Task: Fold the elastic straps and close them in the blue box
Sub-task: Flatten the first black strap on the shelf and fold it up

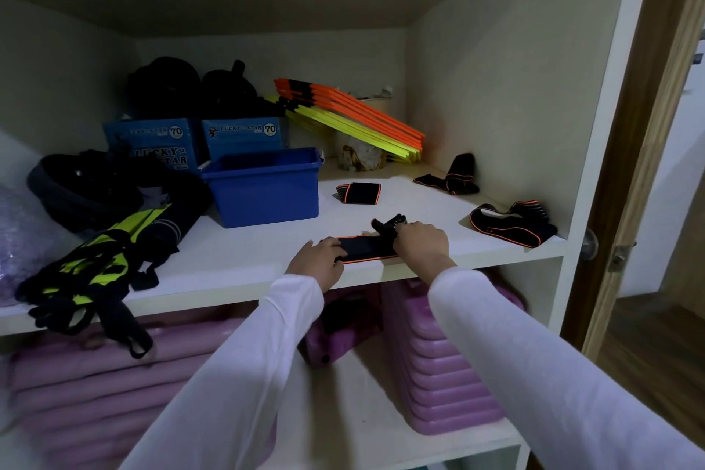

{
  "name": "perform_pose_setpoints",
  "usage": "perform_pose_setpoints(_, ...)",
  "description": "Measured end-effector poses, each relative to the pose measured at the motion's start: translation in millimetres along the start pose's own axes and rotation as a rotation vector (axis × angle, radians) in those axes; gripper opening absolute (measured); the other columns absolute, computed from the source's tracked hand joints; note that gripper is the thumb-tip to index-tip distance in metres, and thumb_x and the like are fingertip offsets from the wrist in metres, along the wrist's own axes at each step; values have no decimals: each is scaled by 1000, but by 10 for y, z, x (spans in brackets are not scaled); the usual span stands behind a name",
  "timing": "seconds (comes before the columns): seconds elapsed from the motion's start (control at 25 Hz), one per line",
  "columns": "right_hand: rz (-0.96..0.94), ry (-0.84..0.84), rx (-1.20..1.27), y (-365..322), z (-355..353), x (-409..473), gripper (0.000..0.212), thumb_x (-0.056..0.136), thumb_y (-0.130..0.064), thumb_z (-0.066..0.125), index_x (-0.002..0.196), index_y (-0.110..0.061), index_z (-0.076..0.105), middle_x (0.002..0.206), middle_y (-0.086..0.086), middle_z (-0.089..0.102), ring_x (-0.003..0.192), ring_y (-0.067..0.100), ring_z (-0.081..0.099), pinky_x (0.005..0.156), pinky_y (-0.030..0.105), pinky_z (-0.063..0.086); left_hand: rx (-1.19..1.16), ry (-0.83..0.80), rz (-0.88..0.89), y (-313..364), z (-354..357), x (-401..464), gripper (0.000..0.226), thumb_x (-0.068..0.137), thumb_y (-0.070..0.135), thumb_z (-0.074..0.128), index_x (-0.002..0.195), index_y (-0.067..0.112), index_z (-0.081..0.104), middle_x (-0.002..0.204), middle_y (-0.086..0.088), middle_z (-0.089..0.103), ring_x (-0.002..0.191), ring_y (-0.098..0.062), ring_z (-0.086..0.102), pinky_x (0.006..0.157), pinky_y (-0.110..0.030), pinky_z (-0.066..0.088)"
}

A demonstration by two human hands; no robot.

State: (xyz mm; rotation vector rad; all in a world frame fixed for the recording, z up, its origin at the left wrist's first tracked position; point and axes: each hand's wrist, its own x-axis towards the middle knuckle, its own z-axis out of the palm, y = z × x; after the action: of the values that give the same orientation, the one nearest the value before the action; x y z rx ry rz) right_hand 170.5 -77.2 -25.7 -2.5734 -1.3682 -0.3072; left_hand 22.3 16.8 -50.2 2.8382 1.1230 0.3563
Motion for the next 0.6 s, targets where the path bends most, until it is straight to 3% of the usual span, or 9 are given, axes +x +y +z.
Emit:
perform_pose_setpoints(0.08,36,47,40,76,-5,12,30,94,-9,38,121,-7,52,117,14,63,108,33,59,72,32,38,39,2,9,-43,12,-26,41,100,19,32,138,19,47,154,4,35,137,-16,41,121,-31,10)
perform_pose_setpoints(0.2,98,119,78,209,-9,23,28,94,-5,37,118,-3,49,115,17,62,106,36,59,68,32,36,60,10,-40,-166,-17,-55,40,101,25,30,136,18,48,150,2,42,135,-16,44,121,-32,9)
perform_pose_setpoints(0.48,175,167,207,237,-19,96,25,94,-8,41,116,0,49,115,20,63,106,38,59,68,34,38,28,21,-188,-538,-109,-198,36,100,27,31,123,14,56,137,-2,54,123,-21,52,120,-34,14)
perform_pose_setpoints(0.6,180,176,338,250,10,98,27,93,-13,45,116,1,45,112,23,62,102,40,60,66,34,38,-26,91,-246,-674,-132,-283,34,100,26,34,113,7,59,128,-5,58,115,-25,55,114,-34,25)
